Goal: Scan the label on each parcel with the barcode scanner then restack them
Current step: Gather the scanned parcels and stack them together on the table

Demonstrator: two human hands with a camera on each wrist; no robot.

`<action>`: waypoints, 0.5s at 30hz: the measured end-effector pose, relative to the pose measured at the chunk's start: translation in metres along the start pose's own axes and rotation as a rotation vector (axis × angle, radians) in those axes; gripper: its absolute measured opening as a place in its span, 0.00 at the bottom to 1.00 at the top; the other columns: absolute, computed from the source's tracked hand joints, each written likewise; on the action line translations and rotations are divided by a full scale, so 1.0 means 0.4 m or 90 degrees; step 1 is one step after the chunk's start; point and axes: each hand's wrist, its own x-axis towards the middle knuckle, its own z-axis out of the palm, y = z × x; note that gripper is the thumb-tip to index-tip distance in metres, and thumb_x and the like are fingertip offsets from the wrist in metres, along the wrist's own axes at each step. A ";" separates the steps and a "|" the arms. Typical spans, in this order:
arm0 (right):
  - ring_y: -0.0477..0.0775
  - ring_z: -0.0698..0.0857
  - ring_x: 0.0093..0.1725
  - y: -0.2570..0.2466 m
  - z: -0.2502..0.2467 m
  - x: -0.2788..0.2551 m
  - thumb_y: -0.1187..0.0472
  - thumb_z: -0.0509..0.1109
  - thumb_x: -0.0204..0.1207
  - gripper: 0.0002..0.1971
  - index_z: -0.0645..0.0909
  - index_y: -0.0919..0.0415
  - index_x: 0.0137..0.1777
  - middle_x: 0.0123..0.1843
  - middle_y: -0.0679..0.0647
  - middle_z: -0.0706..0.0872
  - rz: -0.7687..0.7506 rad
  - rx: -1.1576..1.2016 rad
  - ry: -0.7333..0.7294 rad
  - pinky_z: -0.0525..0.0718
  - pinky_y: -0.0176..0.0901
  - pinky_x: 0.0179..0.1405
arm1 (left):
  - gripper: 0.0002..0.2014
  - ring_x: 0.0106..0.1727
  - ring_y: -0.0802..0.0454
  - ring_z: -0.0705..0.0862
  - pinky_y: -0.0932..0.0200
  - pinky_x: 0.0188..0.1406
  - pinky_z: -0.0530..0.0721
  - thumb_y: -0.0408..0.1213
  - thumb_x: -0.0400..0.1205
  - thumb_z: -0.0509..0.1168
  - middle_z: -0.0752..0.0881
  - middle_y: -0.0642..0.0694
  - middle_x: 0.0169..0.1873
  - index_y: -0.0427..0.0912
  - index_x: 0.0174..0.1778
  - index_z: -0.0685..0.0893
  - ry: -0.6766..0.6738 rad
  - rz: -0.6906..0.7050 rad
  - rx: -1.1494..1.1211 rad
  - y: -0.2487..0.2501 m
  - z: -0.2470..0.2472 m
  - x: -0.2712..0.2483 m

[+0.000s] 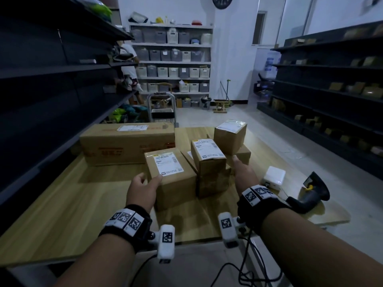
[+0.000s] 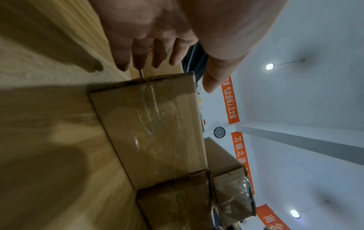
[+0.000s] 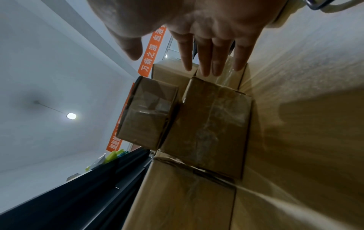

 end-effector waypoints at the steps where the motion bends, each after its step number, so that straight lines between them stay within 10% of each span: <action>1: 0.70 0.89 0.55 -0.001 0.003 0.003 0.38 0.62 0.92 0.25 0.88 0.61 0.60 0.56 0.65 0.91 0.007 -0.011 -0.014 0.84 0.60 0.59 | 0.38 0.84 0.37 0.80 0.42 0.77 0.79 0.49 0.88 0.76 0.78 0.40 0.88 0.42 0.93 0.71 -0.004 0.001 0.005 -0.001 -0.001 0.001; 5: 0.61 0.88 0.55 0.024 0.018 0.016 0.31 0.61 0.88 0.24 0.83 0.50 0.48 0.54 0.56 0.90 0.045 -0.018 -0.014 0.85 0.62 0.64 | 0.35 0.74 0.34 0.87 0.45 0.61 0.85 0.48 0.89 0.75 0.85 0.39 0.80 0.42 0.92 0.74 -0.018 -0.017 0.020 -0.008 -0.001 0.004; 11: 0.57 0.88 0.63 0.048 0.039 -0.018 0.30 0.65 0.86 0.33 0.83 0.56 0.77 0.68 0.54 0.90 -0.016 0.001 -0.006 0.77 0.45 0.44 | 0.26 0.54 0.53 0.88 0.56 0.42 0.83 0.48 0.90 0.74 0.90 0.46 0.65 0.45 0.84 0.83 -0.040 -0.025 0.020 -0.020 -0.002 0.010; 15: 0.57 0.89 0.62 0.051 0.046 -0.036 0.24 0.68 0.74 0.43 0.82 0.55 0.79 0.69 0.55 0.91 0.028 0.071 0.030 0.82 0.52 0.54 | 0.24 0.58 0.51 0.90 0.45 0.55 0.93 0.50 0.88 0.76 0.93 0.48 0.63 0.46 0.79 0.89 -0.039 -0.040 0.029 -0.027 -0.012 0.026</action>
